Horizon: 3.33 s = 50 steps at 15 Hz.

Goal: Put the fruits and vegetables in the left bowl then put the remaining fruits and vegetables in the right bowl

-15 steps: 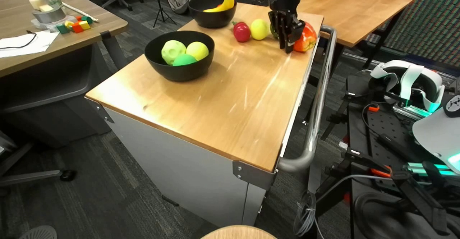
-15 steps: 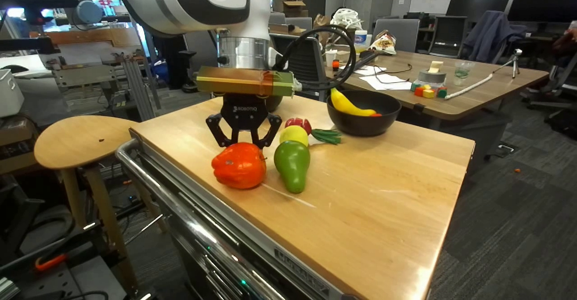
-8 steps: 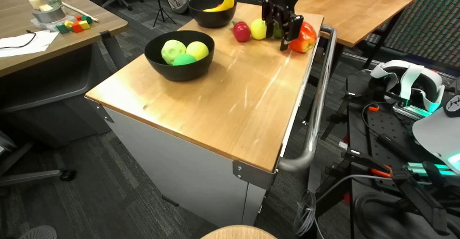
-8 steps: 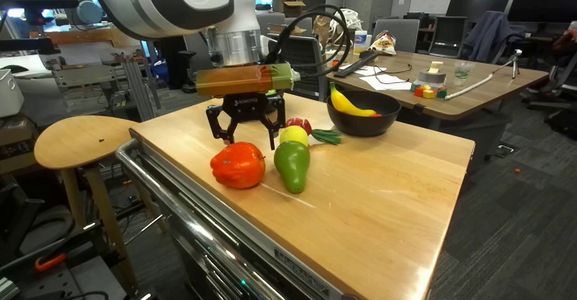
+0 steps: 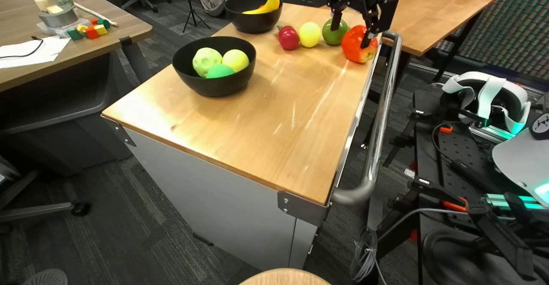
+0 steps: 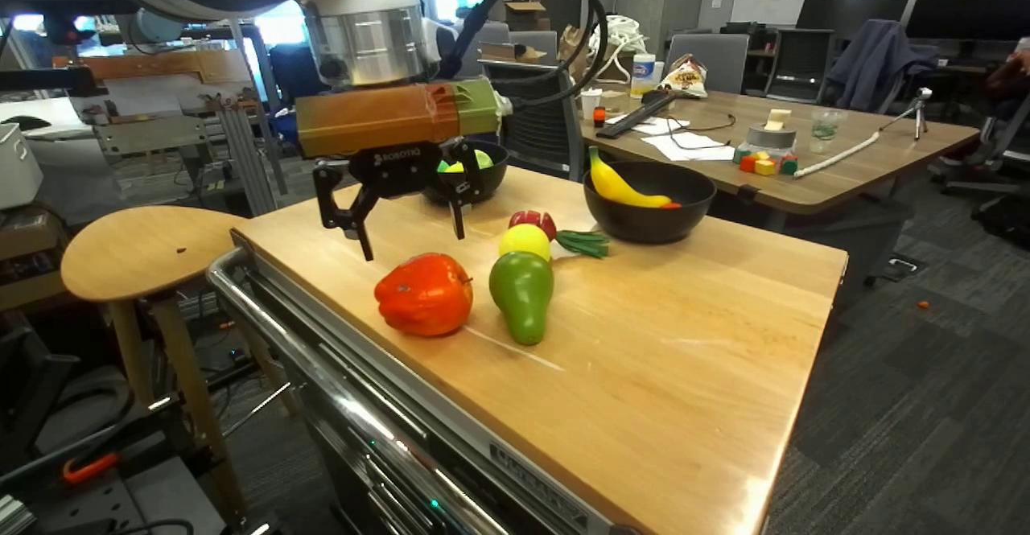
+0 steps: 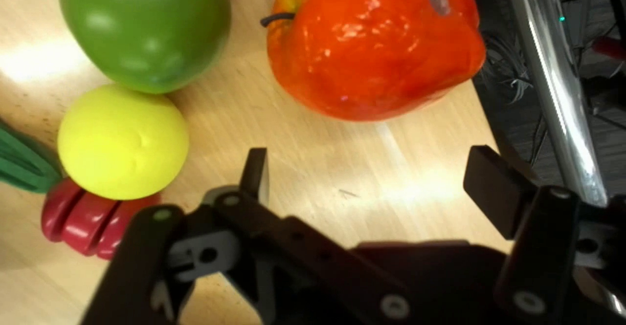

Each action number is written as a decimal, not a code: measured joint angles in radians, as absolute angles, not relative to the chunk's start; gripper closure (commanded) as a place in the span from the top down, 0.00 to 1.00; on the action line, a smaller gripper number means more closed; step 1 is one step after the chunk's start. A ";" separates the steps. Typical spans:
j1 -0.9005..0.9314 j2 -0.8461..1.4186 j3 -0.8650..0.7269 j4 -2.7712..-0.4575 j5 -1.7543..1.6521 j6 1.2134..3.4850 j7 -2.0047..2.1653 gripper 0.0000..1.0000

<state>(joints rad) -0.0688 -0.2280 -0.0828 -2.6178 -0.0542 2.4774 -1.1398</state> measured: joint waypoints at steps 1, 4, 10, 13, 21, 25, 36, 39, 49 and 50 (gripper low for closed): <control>-0.069 -0.246 -0.090 -2.628 -0.058 2.470 -1.146 1.00; -0.069 -0.286 -0.106 -2.655 -0.092 2.462 -1.147 1.00; -0.071 -0.302 -0.133 -2.691 -0.150 2.463 -1.134 1.00; -0.077 -0.302 -0.148 -2.701 -0.158 2.463 -1.129 1.00; -0.095 -0.298 -0.169 -2.713 -0.180 2.463 -1.115 0.58; -0.095 -0.297 -0.169 -2.711 -0.183 2.463 -1.110 0.54; -0.022 -0.458 -0.174 -2.724 -0.064 2.565 -1.129 0.54; 0.074 -0.541 -0.187 -2.686 0.040 2.571 -1.130 0.54; 0.325 -0.096 -0.201 -2.198 0.180 2.536 -1.072 0.54; 0.305 -0.031 -0.185 -2.145 0.157 2.516 -1.043 0.54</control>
<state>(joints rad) 0.3048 -0.0308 -0.1849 -2.1450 0.1569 2.5163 -1.0428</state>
